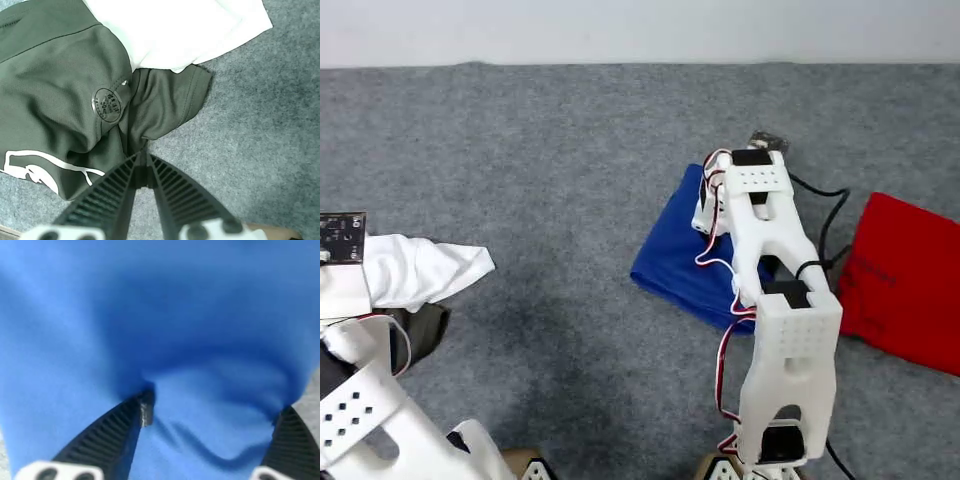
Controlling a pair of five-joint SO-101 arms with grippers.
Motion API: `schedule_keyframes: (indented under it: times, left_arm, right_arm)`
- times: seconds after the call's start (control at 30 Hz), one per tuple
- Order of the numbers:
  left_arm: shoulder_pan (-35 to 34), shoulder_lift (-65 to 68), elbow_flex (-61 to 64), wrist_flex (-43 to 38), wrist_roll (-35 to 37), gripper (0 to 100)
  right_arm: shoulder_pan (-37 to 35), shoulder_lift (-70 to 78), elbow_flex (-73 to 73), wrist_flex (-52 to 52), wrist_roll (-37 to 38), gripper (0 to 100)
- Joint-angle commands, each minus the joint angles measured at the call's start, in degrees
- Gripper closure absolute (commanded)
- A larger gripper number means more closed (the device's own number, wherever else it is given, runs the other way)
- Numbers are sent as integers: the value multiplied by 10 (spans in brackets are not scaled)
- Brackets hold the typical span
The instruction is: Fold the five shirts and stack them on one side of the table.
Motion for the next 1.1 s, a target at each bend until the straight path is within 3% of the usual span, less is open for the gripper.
schedule_keyframes:
  times: [0.0, 0.27, 0.47, 0.9, 1.07]
  left_arm:
    - [1, -3, -2, -16, -7, 994]
    - [1, -3, -2, -16, -7, 994]
    - [1, -3, -2, -16, -7, 994]
    - [1, -6, -2, -12, -7, 994]
    - [0, -6, -2, -12, -7, 994]
  right_arm:
    - [2, 19, -4, -1, -6, 657]
    - [4, 15, -5, -3, 58, 995]
    - [15, -2, -5, 32, 73, 988]
    - [131, -219, -4, 98, 317, 988]
    - [194, -259, -4, 99, 343, 988]
